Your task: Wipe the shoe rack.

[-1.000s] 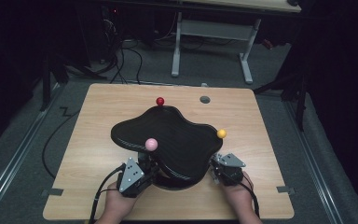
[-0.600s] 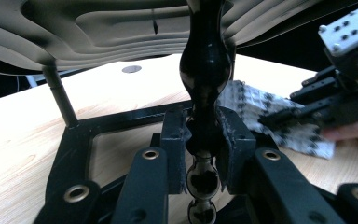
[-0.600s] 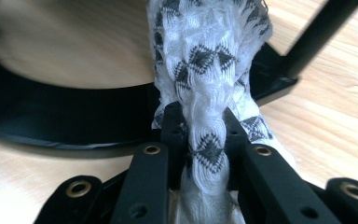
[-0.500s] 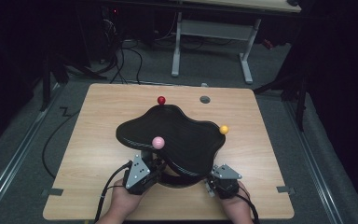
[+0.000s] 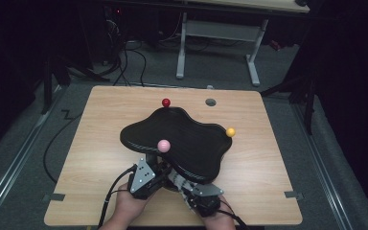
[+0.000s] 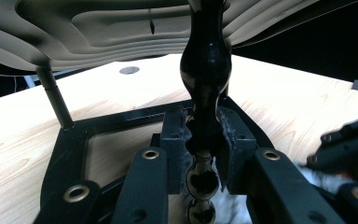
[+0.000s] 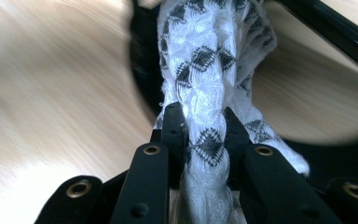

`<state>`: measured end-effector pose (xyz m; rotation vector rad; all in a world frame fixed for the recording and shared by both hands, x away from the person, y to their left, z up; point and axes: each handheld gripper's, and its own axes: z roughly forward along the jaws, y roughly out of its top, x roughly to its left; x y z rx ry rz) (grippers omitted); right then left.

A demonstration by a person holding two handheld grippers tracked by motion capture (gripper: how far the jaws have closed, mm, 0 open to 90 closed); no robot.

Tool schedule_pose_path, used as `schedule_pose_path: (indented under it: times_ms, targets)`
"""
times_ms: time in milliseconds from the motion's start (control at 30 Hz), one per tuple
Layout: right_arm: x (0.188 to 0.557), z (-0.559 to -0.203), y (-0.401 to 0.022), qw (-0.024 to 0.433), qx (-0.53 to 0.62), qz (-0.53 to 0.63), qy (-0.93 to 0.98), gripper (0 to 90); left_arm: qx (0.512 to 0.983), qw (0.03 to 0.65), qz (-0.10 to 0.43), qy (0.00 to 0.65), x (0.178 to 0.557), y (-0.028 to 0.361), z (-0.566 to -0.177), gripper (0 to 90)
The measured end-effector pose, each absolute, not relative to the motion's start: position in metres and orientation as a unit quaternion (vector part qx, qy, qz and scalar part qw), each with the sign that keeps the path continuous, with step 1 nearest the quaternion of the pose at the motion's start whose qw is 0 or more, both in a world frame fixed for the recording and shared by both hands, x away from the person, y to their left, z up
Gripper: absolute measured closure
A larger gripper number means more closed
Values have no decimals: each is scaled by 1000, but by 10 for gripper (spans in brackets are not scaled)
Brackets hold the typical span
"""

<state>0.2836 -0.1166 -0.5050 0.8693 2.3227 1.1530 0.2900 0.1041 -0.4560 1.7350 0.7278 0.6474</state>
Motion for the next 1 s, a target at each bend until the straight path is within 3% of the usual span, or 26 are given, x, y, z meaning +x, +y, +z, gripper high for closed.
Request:
schedule_pose_path:
  times_ms: [333, 1000]
  targets:
    - [279, -505, -92, 200, 283, 425, 836, 767, 733, 542, 277, 303, 288, 103, -456, 744]
    - [325, -507, -170, 256, 372, 387, 804, 772, 734, 527, 293, 314, 280, 119, -454, 744]
